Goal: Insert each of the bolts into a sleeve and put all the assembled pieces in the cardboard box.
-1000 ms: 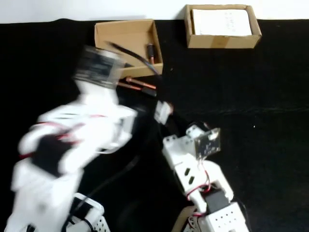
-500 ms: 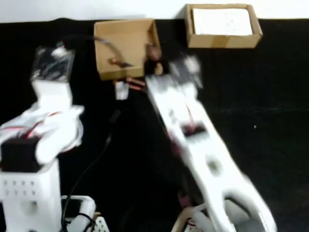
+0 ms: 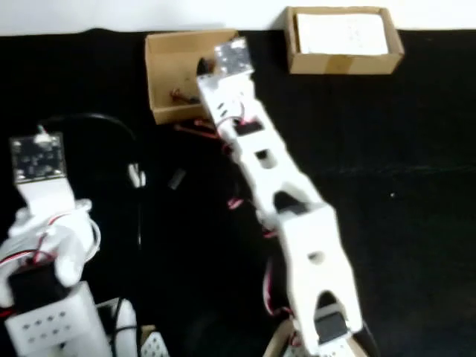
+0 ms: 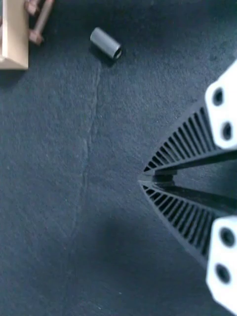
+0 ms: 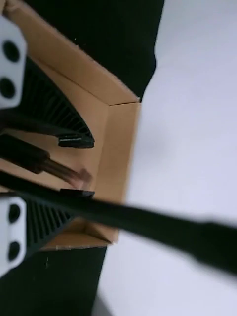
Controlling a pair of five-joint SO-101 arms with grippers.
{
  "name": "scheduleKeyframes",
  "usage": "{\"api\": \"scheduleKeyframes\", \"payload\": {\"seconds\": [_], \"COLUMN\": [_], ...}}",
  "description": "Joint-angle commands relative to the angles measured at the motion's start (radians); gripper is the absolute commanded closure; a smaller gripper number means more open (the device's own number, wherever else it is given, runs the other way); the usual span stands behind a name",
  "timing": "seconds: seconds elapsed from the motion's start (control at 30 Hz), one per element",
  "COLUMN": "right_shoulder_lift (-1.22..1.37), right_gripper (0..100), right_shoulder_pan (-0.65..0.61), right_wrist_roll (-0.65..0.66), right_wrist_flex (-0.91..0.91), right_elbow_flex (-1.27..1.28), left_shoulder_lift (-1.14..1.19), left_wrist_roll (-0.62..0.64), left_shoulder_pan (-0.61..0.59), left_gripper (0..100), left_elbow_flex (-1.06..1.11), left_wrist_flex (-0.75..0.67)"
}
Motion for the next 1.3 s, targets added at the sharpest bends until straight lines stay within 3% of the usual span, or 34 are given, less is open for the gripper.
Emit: {"api": "scheduleKeyframes", "payload": {"seconds": [0.0, 0.23, 0.5, 0.67, 0.77, 0.87, 1.1, 1.27], "right_shoulder_lift": [0.143, 0.278, 0.272, 0.173, 0.142, 0.145, 0.159, 0.162], "right_gripper": [87.2, 87.2, 87.5, 87.5, 87.5, 87.5, 87.2, 87.2], "right_shoulder_pan": [0.008, -0.01, -0.061, -0.122, -0.179, -0.236, -0.343, -0.358], "right_wrist_roll": [0.006, 0.003, 0.006, -0.005, -0.147, -0.302, -0.595, -0.695], "right_wrist_flex": [0.058, 0.361, 1.162, 1.577, 1.762, 1.863, 1.86, 1.856], "right_elbow_flex": [-0.309, -0.69, -1.182, -1.136, -1.136, -1.133, -0.951, -0.842], "left_shoulder_lift": [-0.008, 0.008, 0.321, 0.602, 0.756, 0.886, 1.107, 1.153], "left_wrist_roll": [-0.005, 0.002, 0.003, 0.046, 0.046, 0.046, 0.044, 0.044], "left_shoulder_pan": [-0.016, -0.016, -0.042, -0.085, -0.108, -0.127, -0.137, -0.137], "left_gripper": [99, 90, 90, 90, 90, 90, 90, 90], "left_elbow_flex": [0.021, 0.05, -0.018, -0.17, -0.252, -0.321, -0.414, -0.412], "left_wrist_flex": [-0.04, -0.086, -0.086, -0.081, -0.078, -0.078, -0.078, -0.077]}}
